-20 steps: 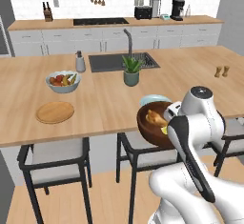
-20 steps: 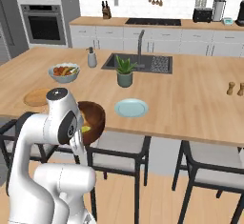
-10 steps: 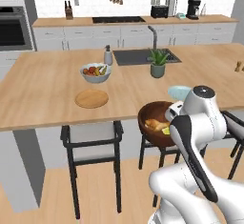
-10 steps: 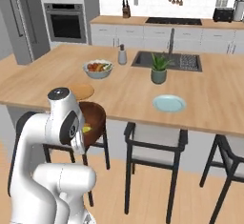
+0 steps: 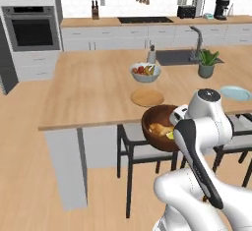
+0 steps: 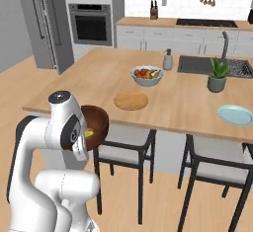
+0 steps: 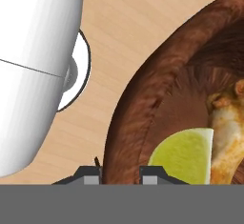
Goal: Pick the chicken drumstick and lemon wedge from their plates and place them in the bowl. Then put the bowl in the fridge.
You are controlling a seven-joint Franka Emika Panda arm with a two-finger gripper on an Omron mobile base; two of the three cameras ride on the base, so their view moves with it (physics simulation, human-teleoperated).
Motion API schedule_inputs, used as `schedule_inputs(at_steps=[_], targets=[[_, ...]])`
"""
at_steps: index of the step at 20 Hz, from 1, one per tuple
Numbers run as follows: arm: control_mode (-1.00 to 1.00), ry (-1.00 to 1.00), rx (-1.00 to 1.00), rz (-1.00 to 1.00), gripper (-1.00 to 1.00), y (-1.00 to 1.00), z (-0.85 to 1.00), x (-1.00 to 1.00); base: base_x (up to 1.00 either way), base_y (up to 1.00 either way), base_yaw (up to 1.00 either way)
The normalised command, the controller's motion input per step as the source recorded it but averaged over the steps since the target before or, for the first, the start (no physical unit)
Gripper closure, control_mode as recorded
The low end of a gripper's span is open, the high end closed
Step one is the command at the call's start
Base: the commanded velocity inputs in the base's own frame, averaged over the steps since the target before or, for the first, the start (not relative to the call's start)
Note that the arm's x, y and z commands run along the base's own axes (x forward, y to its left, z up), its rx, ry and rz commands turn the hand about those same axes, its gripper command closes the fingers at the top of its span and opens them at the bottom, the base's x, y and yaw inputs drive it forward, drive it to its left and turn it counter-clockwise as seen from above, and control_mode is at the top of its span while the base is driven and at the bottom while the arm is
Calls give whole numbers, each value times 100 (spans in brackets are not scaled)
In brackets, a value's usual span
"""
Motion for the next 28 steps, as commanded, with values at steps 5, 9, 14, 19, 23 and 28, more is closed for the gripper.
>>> schedule_inputs(at_steps=[5, 9, 14, 19, 23, 28], targets=[[100, 0, 0, 0, 100, 0, 0, 0, 30, 100, 0], [100, 0, 0, 0, 100, 0, 0, 0, 34, 100, 0], [100, 0, 0, 0, 100, 0, 0, 0, 34, 100, 0], [100, 0, 0, 0, 100, 0, 0, 0, 38, 100, 0], [100, 0, 0, 0, 100, 0, 0, 0, 39, 100, 0], [100, 0, 0, 0, 100, 0, 0, 0, 55, 100, 0]])
